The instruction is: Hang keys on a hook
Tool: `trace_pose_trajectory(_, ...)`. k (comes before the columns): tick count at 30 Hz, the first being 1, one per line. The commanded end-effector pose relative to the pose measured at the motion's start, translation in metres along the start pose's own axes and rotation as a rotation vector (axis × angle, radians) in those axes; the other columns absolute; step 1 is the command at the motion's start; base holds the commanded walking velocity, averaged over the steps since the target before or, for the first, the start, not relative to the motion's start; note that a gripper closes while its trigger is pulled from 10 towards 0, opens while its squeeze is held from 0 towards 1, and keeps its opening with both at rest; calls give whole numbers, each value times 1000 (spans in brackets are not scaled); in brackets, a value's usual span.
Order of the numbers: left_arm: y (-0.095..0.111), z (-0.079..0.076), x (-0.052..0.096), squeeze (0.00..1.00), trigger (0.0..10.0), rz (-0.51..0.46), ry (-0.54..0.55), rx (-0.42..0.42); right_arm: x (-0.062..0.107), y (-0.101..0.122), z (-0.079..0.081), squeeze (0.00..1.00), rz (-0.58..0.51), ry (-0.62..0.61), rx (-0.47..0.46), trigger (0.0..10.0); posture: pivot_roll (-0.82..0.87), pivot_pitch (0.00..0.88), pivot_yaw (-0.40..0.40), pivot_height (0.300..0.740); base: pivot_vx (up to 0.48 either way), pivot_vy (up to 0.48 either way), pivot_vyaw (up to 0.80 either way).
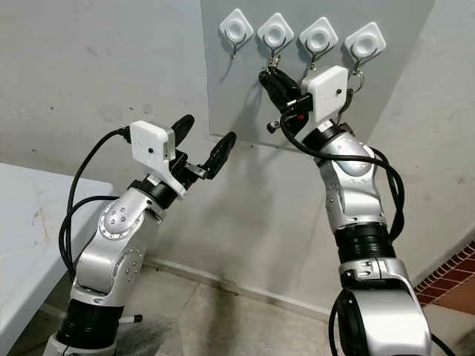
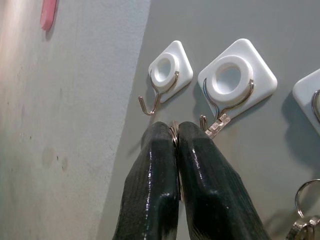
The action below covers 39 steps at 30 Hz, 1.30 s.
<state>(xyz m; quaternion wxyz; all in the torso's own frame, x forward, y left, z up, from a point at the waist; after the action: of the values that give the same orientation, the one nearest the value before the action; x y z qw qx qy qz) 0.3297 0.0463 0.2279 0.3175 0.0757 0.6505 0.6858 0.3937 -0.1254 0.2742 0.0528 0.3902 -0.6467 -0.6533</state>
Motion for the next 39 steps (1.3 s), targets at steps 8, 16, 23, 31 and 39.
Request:
trace_pose_trajectory(8, 10, 2, -1, 0, 10000, -24, 9, 5, -5, 15, -8, 0, -10, 50, 60, 10000, -38, 0, -30, 740, 0, 0, 0)
trace_pose_trajectory(16, 9, 2, 1, 0, 10000, -21, 17, 14, -3, 12, -6, 0, 18, 94, 75, 10000, -39, 1, -33, 740, 0, 0, 0)
trace_pose_trajectory(23, 10, 2, 1, 0, 10000, -21, 22, 21, -1, 8, -4, 0, 40, 120, 86, 10000, -37, 3, -35, 740, 0, 0, 0)
trace_pose_trajectory(31, 10, 4, 1, 0, 10000, -19, 31, 32, 3, 1, -3, 0, 66, 134, 71, 10000, -33, 5, -34, 740, 0, 0, 0)
trace_pose_trajectory(39, 11, 5, 1, 0, 10000, -21, 35, 37, 2, 13, -4, 0, -32, 92, 27, 10000, -29, 1, -37, 740, 0, 0, 0)
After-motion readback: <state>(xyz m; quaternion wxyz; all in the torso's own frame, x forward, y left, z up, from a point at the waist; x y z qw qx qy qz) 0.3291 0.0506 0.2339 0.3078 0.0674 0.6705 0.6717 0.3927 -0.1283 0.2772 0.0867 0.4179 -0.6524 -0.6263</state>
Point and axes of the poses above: a point about 5 cm out from each wrist's last joint towards the gripper, its own x axis pointing back from the gripper into the wrist, its own y axis along the axis of the wrist's last joint, z = x × y, the point moved 4 cm from there along -x, pointing out of the wrist towards the gripper, and after that the axes turned 8 degrees about -x, right-handed, at the moved point
